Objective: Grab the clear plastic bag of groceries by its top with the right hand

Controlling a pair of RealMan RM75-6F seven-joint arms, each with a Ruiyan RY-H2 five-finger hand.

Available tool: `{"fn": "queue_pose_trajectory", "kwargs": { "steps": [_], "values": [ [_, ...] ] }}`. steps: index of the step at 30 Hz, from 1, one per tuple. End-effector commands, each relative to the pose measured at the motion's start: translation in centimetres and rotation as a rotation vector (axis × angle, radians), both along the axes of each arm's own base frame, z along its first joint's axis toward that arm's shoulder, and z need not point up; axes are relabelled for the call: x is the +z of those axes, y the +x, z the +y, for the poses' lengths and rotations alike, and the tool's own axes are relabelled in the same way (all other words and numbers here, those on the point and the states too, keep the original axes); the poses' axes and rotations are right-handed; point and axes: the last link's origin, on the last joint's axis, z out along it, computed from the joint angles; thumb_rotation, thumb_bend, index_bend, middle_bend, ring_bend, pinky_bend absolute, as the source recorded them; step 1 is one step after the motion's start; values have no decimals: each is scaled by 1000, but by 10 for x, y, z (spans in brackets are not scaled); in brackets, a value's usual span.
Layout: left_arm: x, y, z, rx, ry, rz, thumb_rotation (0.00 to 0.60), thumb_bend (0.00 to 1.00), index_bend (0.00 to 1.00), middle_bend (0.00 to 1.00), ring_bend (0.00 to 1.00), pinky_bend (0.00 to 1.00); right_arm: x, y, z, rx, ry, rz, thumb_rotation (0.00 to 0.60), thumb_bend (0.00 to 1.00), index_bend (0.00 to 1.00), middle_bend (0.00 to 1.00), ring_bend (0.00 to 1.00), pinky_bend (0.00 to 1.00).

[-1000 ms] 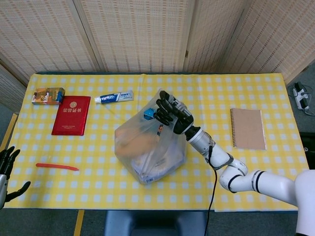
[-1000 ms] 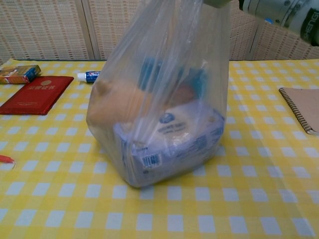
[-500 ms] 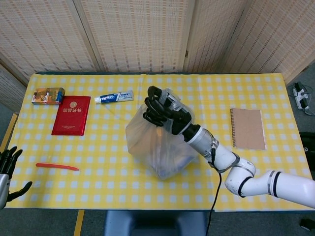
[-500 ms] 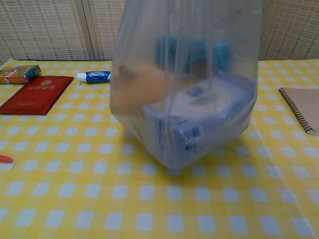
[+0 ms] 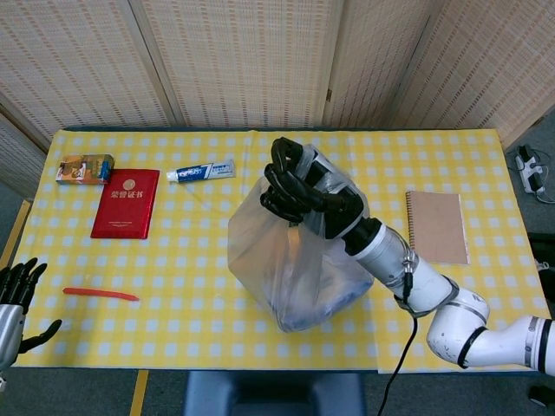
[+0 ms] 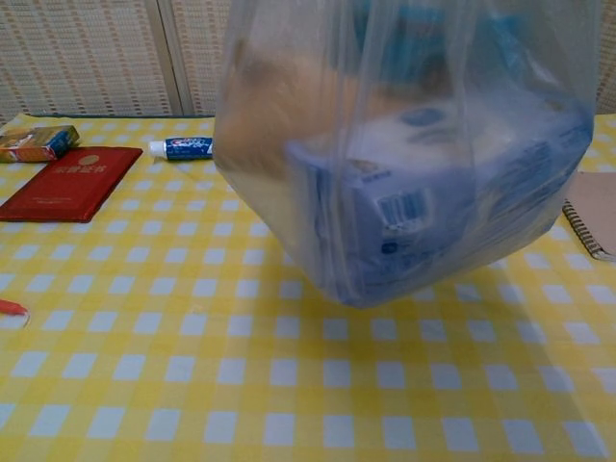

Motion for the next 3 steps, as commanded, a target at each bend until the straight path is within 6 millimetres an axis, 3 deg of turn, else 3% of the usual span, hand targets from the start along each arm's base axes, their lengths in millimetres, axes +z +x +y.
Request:
{"fn": "queue_pose_trajectory", "kwargs": {
  "steps": [1, 3],
  "values": [
    [0, 1, 1, -2, -1, 0, 600, 227, 19, 75, 64, 36, 1, 0, 1, -3, -4, 1, 600, 576, 661, 801, 992, 957],
    [-1, 1, 2, -3, -4, 0, 600, 226, 19, 75, 64, 36, 1, -1, 1, -3, -6, -2, 600, 576, 661, 801, 991, 957]
  ]
}}
